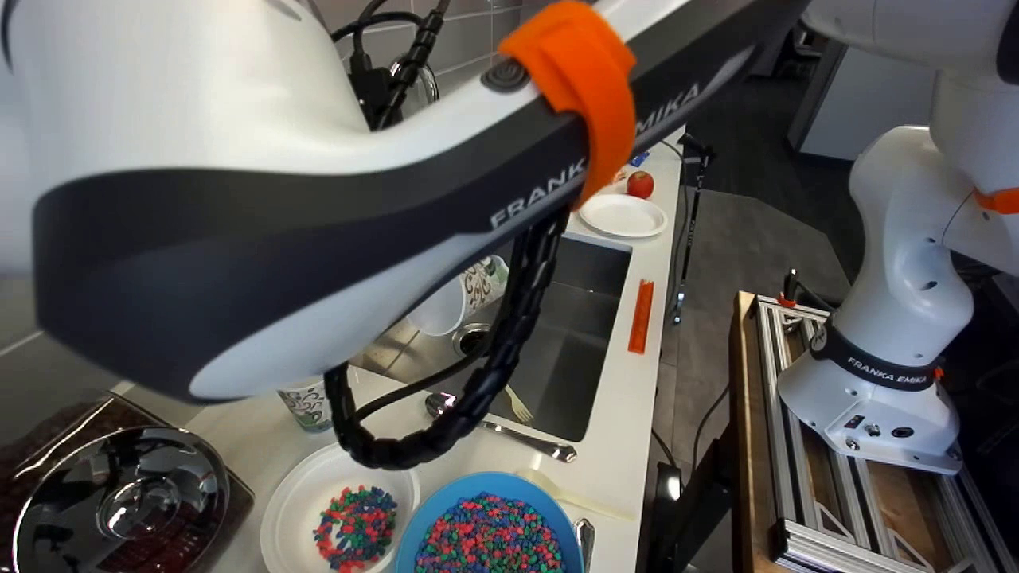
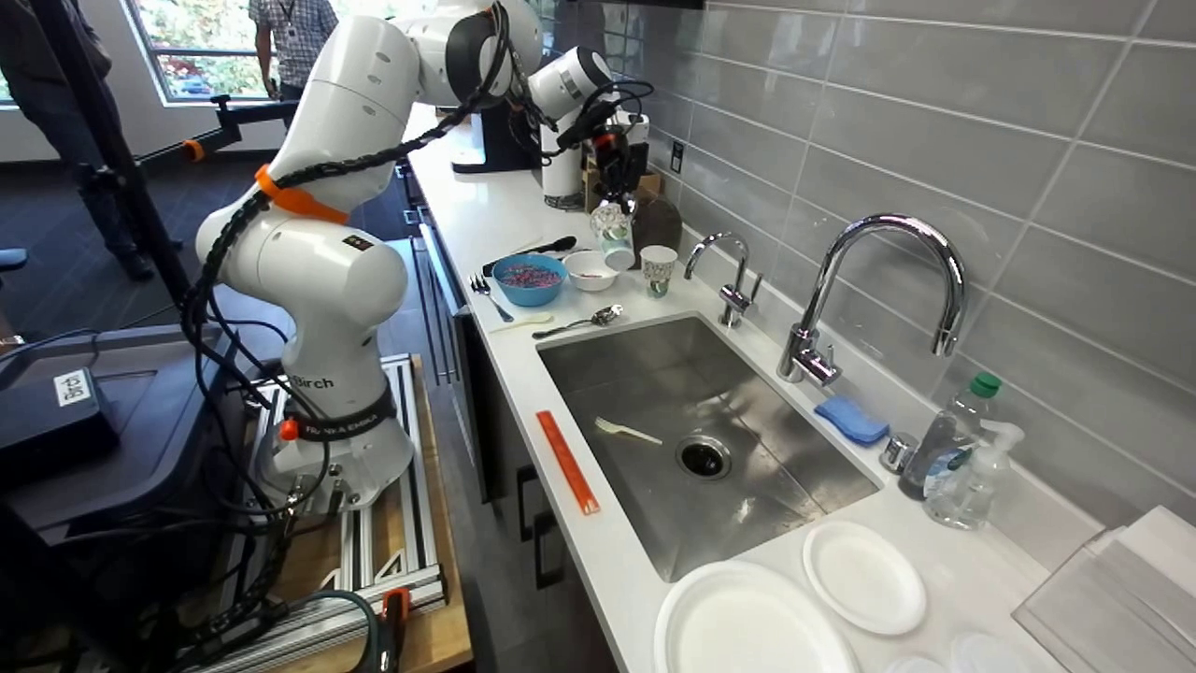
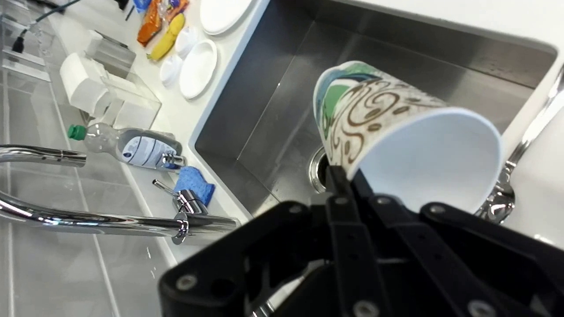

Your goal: Pour the contents in the cup into the bowl

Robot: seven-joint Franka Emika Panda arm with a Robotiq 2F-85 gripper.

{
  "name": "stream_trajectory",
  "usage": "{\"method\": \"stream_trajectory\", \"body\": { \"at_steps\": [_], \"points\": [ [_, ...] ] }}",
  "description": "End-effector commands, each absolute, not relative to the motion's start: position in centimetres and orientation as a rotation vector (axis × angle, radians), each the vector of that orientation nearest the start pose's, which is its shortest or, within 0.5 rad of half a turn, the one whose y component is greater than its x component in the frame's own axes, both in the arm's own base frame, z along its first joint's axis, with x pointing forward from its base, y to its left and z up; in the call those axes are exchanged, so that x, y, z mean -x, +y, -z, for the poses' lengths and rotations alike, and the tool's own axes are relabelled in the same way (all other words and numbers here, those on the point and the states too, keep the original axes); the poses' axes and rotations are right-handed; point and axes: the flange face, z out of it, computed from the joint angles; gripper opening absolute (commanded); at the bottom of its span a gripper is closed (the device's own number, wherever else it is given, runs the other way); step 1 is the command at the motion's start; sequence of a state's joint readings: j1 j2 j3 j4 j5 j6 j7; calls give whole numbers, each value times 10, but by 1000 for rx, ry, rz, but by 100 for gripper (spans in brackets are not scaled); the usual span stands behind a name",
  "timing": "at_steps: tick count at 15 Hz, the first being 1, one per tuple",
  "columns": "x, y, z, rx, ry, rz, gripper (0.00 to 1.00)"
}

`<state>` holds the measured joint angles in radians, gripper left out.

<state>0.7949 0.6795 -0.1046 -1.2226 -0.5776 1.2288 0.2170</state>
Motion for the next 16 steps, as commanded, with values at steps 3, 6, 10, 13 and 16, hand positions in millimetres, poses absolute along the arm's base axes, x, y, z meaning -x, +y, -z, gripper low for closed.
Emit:
{"method": "stream_trajectory", "body": {
  "at_steps": [3,6,10,13,16],
  "points": [
    [-532,349,-366,-2373,413,211,1],
    [-531,341,-363,-2436,391,90,1],
    [-528,329,-355,-2537,359,-11,1],
    [-528,322,-351,-2609,345,-76,1],
    [-524,317,-346,-2647,353,-112,1]
  ]
}}
